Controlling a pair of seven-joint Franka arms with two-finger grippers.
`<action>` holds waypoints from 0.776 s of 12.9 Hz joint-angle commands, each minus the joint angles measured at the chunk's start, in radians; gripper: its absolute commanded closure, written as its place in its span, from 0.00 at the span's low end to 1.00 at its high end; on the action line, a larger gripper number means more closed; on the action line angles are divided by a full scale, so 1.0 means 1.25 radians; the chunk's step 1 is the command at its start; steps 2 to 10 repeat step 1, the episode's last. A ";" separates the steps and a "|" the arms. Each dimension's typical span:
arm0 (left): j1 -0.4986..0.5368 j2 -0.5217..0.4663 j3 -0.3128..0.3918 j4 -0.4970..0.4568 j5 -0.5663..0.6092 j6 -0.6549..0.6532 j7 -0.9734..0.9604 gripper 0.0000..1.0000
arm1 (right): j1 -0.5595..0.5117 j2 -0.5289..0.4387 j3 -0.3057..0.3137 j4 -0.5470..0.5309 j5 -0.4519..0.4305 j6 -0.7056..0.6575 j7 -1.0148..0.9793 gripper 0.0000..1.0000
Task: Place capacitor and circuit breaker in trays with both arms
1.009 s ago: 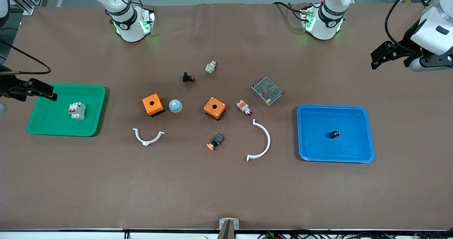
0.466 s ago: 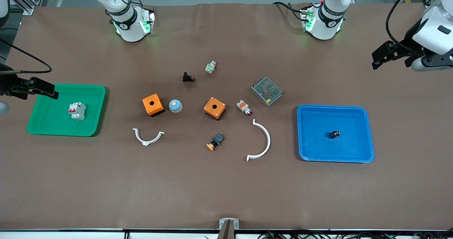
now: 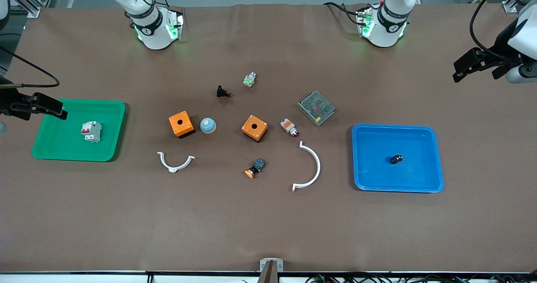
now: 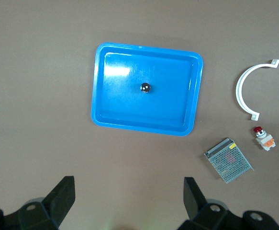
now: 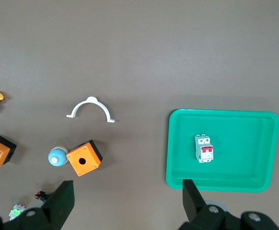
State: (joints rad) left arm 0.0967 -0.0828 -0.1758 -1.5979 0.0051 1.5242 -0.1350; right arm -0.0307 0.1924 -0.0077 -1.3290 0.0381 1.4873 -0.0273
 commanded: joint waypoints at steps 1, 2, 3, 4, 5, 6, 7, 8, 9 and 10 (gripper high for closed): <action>0.005 -0.005 -0.004 0.009 0.008 -0.008 0.021 0.00 | -0.059 -0.018 0.074 -0.008 -0.022 0.007 -0.005 0.00; 0.005 -0.005 -0.004 0.009 0.008 -0.008 0.021 0.00 | -0.059 -0.018 0.074 -0.008 -0.022 0.007 -0.005 0.00; 0.005 -0.005 -0.004 0.009 0.008 -0.008 0.021 0.00 | -0.059 -0.018 0.074 -0.008 -0.022 0.007 -0.005 0.00; 0.005 -0.005 -0.004 0.009 0.008 -0.008 0.021 0.00 | -0.059 -0.018 0.074 -0.008 -0.022 0.007 -0.005 0.00; 0.005 -0.005 -0.004 0.009 0.008 -0.008 0.021 0.00 | -0.059 -0.018 0.074 -0.008 -0.022 0.007 -0.005 0.00; 0.005 -0.005 -0.004 0.009 0.008 -0.008 0.021 0.00 | -0.059 -0.018 0.074 -0.008 -0.022 0.007 -0.005 0.00; 0.005 -0.005 -0.004 0.009 0.008 -0.008 0.021 0.00 | -0.059 -0.018 0.074 -0.008 -0.022 0.007 -0.005 0.00; 0.005 -0.005 -0.004 0.009 0.008 -0.008 0.021 0.00 | -0.059 -0.018 0.074 -0.008 -0.022 0.007 -0.005 0.00; 0.005 -0.005 -0.004 0.009 0.008 -0.008 0.021 0.00 | -0.059 -0.018 0.074 -0.008 -0.022 0.007 -0.005 0.00; 0.005 -0.005 -0.004 0.009 0.008 -0.008 0.021 0.00 | -0.059 -0.018 0.074 -0.008 -0.022 0.007 -0.005 0.00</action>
